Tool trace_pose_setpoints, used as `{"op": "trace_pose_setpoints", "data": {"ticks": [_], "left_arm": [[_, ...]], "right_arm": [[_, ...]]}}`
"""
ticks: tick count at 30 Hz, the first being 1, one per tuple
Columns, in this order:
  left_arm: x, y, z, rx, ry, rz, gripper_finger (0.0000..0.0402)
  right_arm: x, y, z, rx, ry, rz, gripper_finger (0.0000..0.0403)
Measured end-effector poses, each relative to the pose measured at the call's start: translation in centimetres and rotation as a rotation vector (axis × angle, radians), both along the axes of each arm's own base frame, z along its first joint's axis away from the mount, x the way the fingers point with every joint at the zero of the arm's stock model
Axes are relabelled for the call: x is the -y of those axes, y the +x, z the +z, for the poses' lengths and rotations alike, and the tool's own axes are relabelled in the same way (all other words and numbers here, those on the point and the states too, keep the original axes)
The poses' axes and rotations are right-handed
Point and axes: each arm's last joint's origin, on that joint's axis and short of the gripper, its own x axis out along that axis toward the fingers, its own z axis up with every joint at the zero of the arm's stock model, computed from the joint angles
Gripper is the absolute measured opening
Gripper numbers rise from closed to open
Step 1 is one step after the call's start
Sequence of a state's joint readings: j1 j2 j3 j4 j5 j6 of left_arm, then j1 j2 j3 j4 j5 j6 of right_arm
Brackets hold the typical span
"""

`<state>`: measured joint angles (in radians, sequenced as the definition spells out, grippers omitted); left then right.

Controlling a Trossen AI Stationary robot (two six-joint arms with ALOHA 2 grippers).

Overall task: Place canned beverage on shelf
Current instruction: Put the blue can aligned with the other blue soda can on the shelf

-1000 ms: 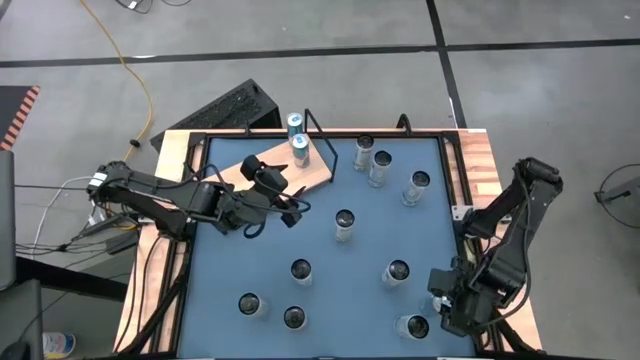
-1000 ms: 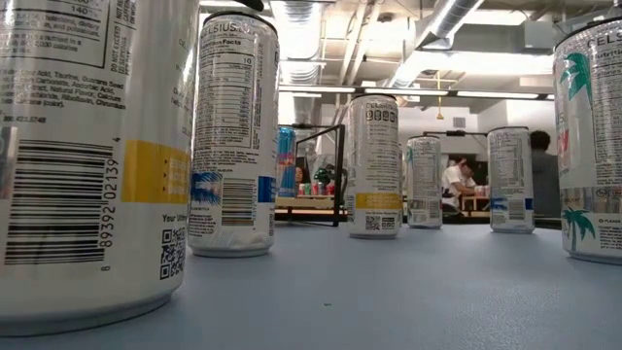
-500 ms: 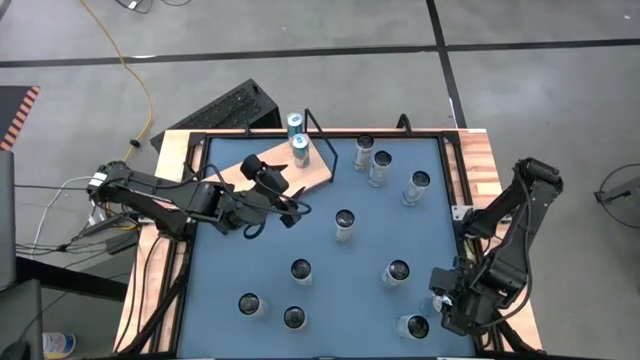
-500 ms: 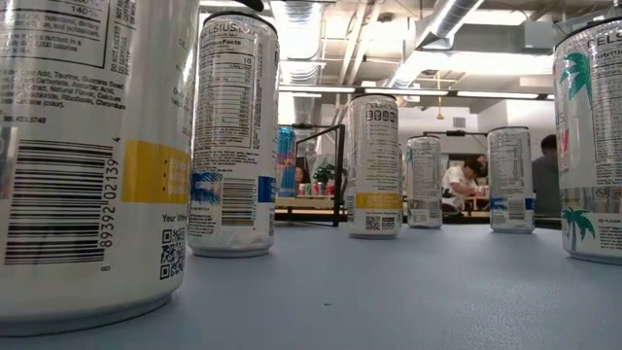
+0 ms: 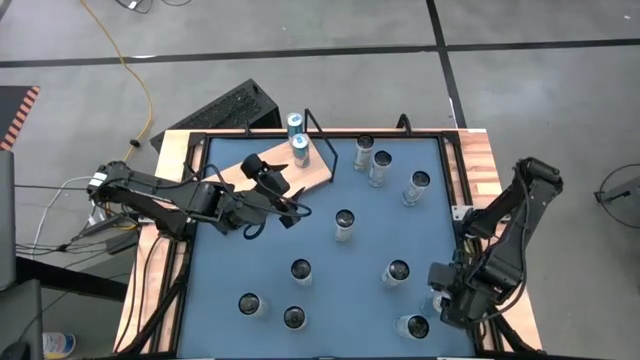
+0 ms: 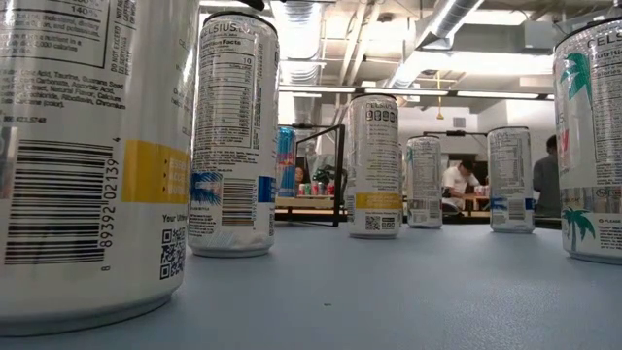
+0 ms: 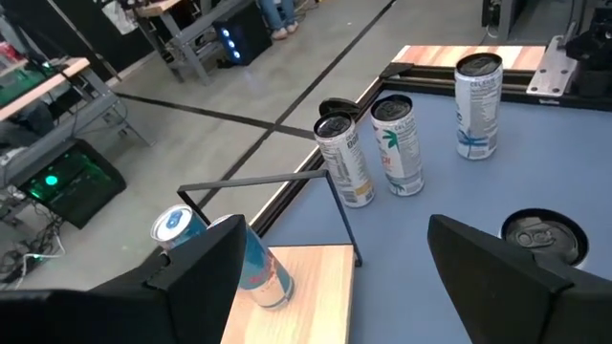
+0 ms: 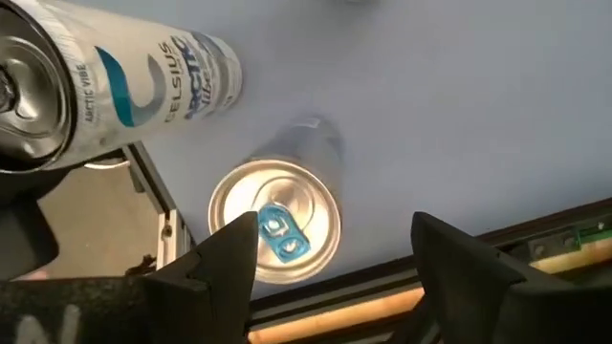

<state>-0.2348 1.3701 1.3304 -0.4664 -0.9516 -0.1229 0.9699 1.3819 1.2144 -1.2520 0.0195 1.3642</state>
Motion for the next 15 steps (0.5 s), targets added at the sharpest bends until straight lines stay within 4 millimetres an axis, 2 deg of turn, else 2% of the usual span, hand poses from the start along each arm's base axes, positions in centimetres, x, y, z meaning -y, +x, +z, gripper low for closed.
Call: {"op": "trace_pose_setpoints", "data": {"ticks": [4, 11, 15], "left_arm": [[0.00, 0.00, 0.00, -0.016, 0.016, -0.006, 0.0313], [0.00, 0.00, 0.01, -0.016, 0.017, -0.006, 0.0313], [0.00, 0.00, 0.01, -0.016, 0.017, -0.006, 0.0313]], "right_arm": [[0.10, 0.59, 0.11, -0.009, 0.049, -0.022, 0.0293], [-0.08, 0.80, 0.15, -0.003, 0.078, -0.068, 0.0372], [-0.07, 0.87, 0.16, 0.012, 0.073, -0.094, 0.0396]]}}
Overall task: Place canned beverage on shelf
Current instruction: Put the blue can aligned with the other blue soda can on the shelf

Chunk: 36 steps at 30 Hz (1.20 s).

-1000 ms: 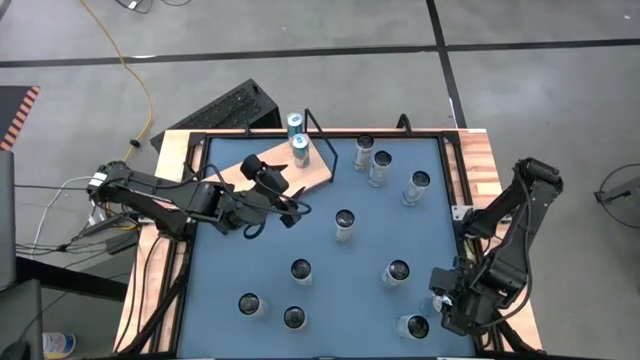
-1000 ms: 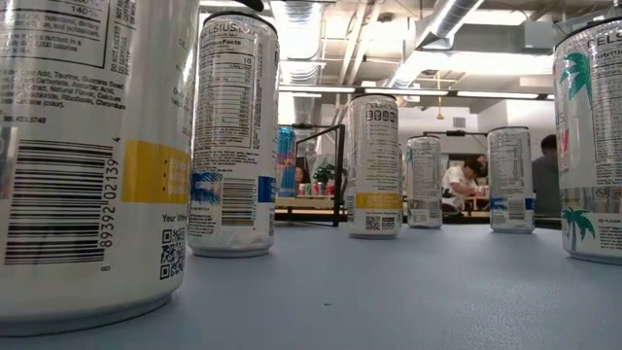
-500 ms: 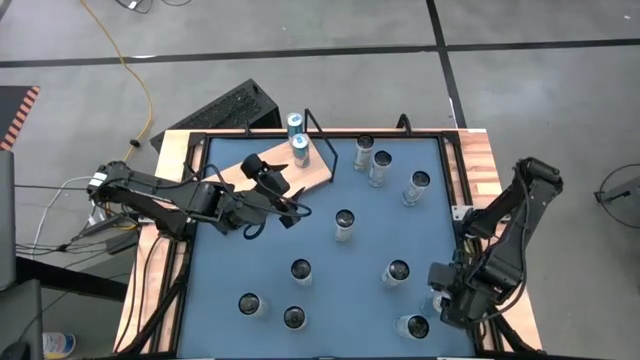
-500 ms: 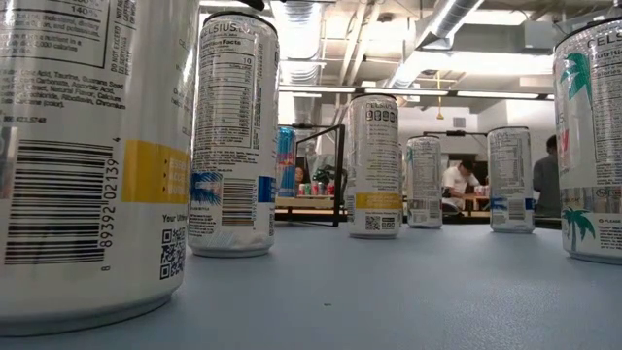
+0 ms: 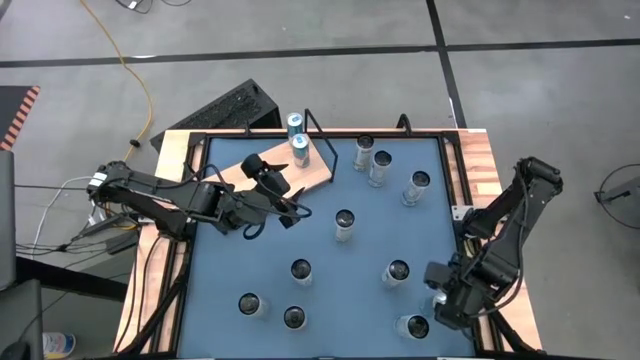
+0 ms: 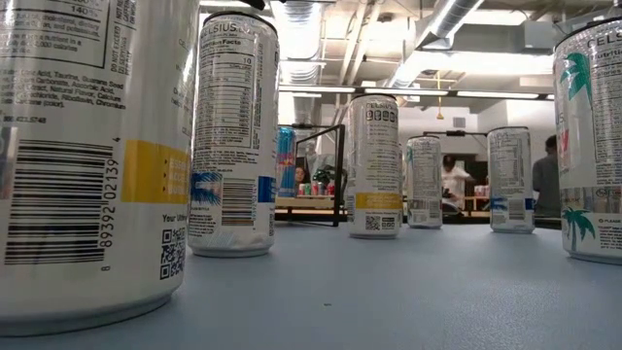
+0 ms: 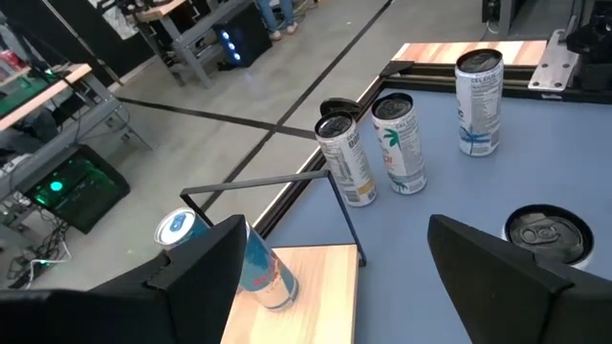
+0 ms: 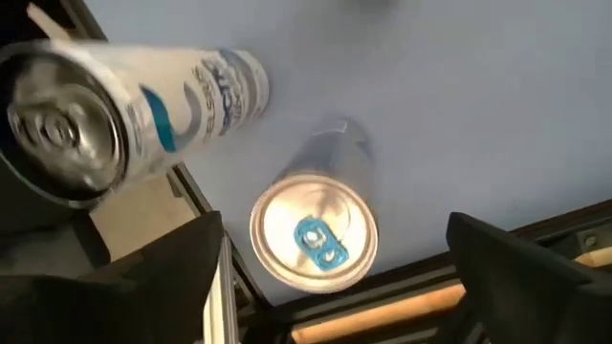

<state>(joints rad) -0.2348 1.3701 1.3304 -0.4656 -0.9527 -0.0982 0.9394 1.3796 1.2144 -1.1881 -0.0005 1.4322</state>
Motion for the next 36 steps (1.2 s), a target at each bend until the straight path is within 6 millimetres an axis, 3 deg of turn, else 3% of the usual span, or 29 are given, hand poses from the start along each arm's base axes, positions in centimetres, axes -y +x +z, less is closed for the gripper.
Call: {"op": "trace_pose_setpoints", "data": {"ticks": [5, 20, 25, 32, 36], "left_arm": [[0.0, 0.0, 0.0, 0.000, 0.000, 0.000, 0.0313], [0.0, 0.1, 0.1, 0.008, 0.002, -0.002, 0.0313], [0.0, 0.1, 0.1, 0.008, 0.001, -0.002, 0.0313], [0.0, 0.0, 0.1, 0.008, 0.001, -0.002, 0.0313], [0.0, 0.0, 0.1, 0.007, 0.002, -0.002, 0.0313]], "right_arm": [[-0.2, 0.2, -0.4, 0.015, -0.040, -0.013, 0.0398], [-2.7, 1.4, -5.0, -0.177, -0.168, 0.083, 0.0383], [-3.0, 1.7, -5.8, -0.198, -0.196, 0.100, 0.0336], [-2.7, 1.7, -5.5, -0.153, -0.222, 0.106, 0.0211], [-1.9, 1.4, -4.7, -0.117, -0.265, 0.101, 0.0211]]}}
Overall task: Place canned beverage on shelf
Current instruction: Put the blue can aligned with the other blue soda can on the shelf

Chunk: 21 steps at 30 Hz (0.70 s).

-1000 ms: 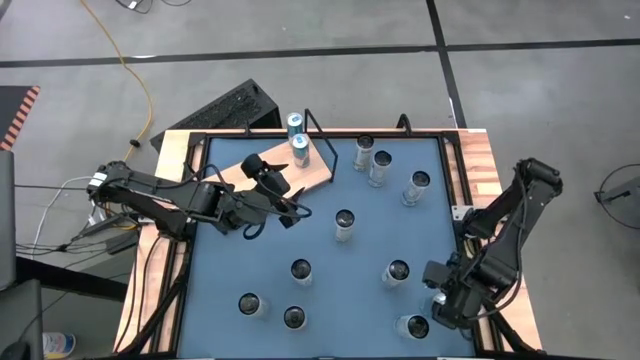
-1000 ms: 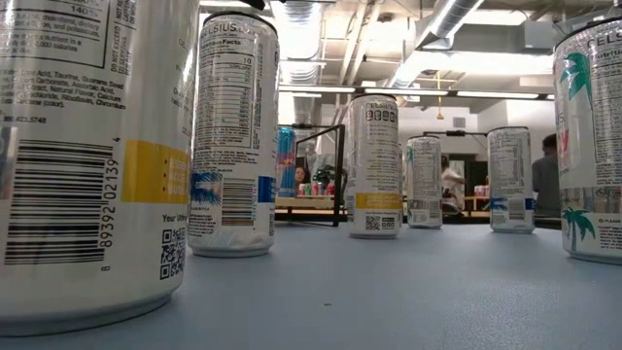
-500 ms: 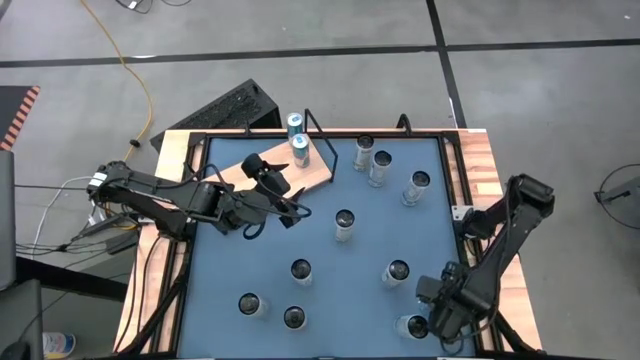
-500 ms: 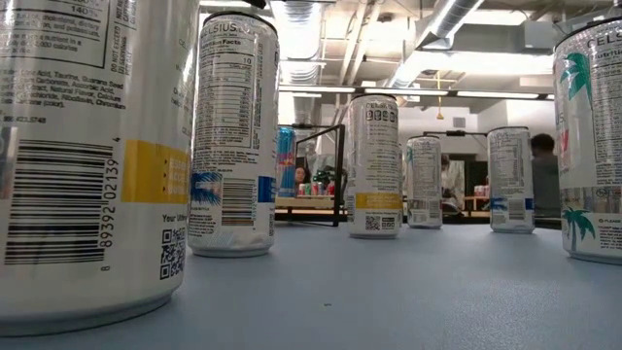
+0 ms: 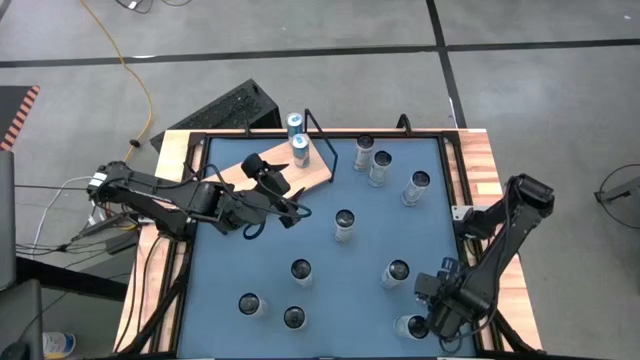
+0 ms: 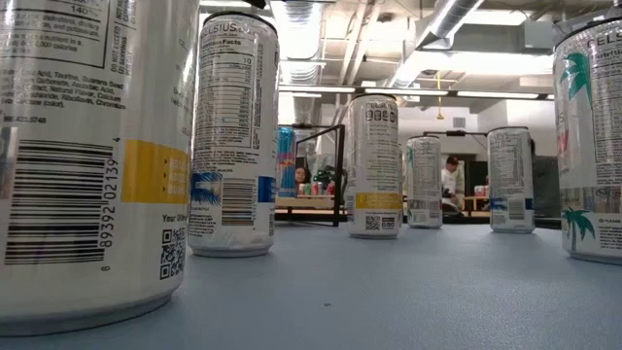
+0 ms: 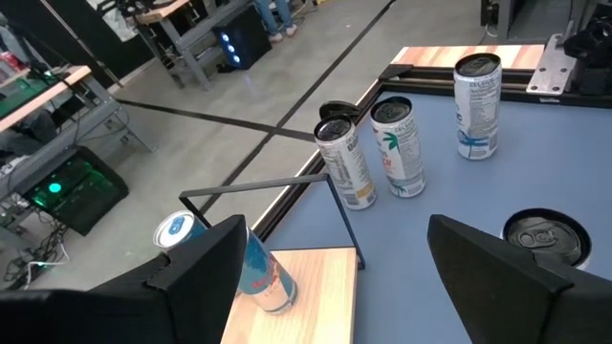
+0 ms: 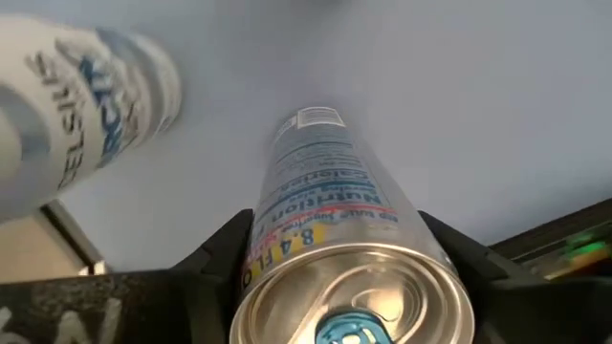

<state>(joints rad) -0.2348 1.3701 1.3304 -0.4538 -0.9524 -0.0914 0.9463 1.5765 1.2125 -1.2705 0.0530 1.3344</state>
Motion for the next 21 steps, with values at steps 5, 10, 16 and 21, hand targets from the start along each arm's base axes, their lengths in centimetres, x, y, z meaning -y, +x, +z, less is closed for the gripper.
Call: {"op": "trace_pose_setpoints", "data": {"ticks": [5, 10, 16, 21], "left_arm": [[0.0, 0.0, 0.0, 0.000, 0.000, 0.000, 0.0313], [0.0, 0.0, 0.0, 0.005, -0.006, 0.002, 0.0313], [0.0, 0.0, 0.0, 0.016, -0.017, 0.006, 0.0313], [0.0, 0.0, 0.0, 0.016, -0.018, 0.006, 0.0313]], "right_arm": [[1.9, -0.7, 1.3, -0.047, -0.060, -0.028, 0.0211], [5.1, -1.2, 3.4, -0.077, -0.119, -0.200, 0.0211], [9.6, -0.2, 5.8, 0.043, -0.049, -0.498, 0.0211], [13.0, 0.7, 6.7, 0.078, -0.050, -0.585, 0.0211]]}}
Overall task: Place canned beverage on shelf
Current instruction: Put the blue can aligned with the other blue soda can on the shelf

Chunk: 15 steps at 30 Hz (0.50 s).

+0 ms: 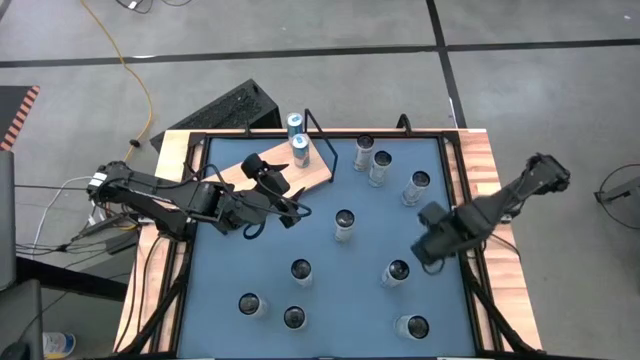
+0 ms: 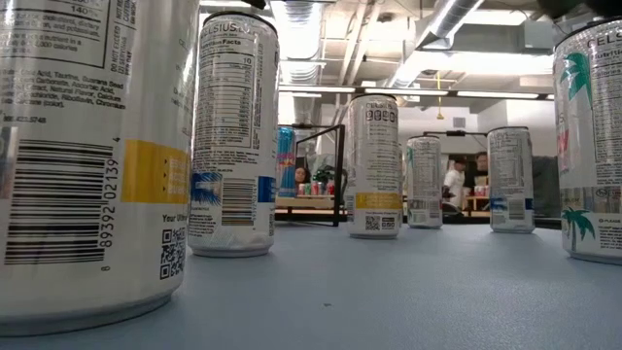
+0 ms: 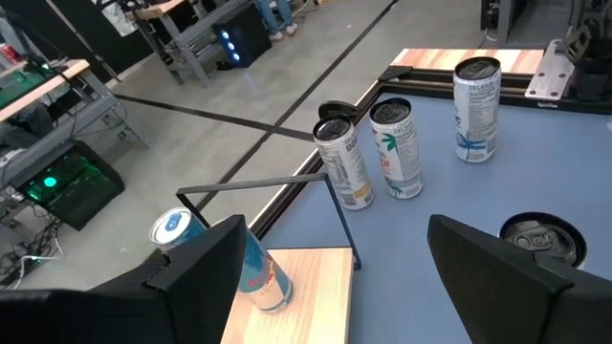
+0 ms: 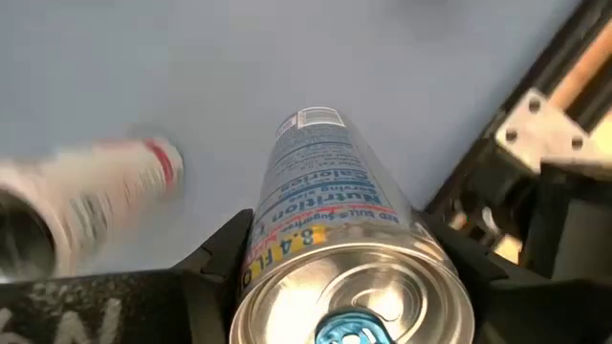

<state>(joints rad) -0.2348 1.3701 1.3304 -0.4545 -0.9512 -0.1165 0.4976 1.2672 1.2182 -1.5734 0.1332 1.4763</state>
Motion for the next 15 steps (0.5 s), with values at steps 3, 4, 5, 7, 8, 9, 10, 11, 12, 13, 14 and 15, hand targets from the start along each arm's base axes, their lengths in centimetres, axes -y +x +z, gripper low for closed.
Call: {"op": "trace_pose_setpoints", "data": {"ticks": [3, 4, 5, 7, 8, 9, 10, 11, 12, 13, 14, 15], "left_arm": [[0.0, 0.0, 0.0, 0.001, -0.001, 0.000, 0.0313], [0.0, 0.0, 0.0, 0.002, -0.001, 0.001, 0.0313], [0.0, 0.0, 0.0, 0.002, -0.002, 0.000, 0.0313], [0.0, 0.0, 0.0, 0.003, -0.003, 0.001, 0.0313], [0.0, 0.0, 0.0, 0.003, -0.003, 0.001, 0.0313], [0.0, 0.0, 0.0, 0.003, -0.003, 0.001, 0.0313], [0.0, 0.0, 0.0, 0.003, -0.003, 0.001, 0.0313], [0.0, 0.0, 0.0, 0.006, -0.006, 0.003, 0.0313], [0.0, 0.0, 0.0, 0.009, -0.009, 0.004, 0.0313], [0.0, 0.0, 0.0, 0.012, -0.013, 0.005, 0.0313], [0.0, 0.0, 0.0, 0.013, -0.013, 0.005, 0.0313], [0.0, 0.0, 0.0, 0.011, -0.013, 0.005, 0.0313]], "right_arm": [[2.0, 0.9, 0.1, 0.001, 0.005, -0.030, 0.0211], [2.6, 1.2, 0.1, 0.001, 0.006, -0.026, 0.0211], [3.1, 1.5, 0.0, 0.002, 0.006, -0.012, 0.0212], [4.2, 2.3, -0.2, 0.002, 0.007, 0.005, 0.0213], [4.9, 2.7, -0.2, 0.002, 0.008, 0.006, 0.0213], [5.4, 3.0, -0.3, 0.000, 0.009, 0.015, 0.0213], [6.0, 3.5, -0.2, 0.004, 0.011, 0.023, 0.0213], [6.5, 4.0, -0.1, 0.007, 0.010, 0.027, 0.0213], [7.1, 4.5, -0.1, 0.013, 0.008, 0.035, 0.0213], [7.6, 5.0, -0.2, 0.025, 0.005, 0.049, 0.0214], [8.0, 5.6, -0.2, 0.038, 0.000, 0.072, 0.0214], [8.3, 6.5, -0.2, 0.060, -0.003, 0.094, 0.0214]]}}
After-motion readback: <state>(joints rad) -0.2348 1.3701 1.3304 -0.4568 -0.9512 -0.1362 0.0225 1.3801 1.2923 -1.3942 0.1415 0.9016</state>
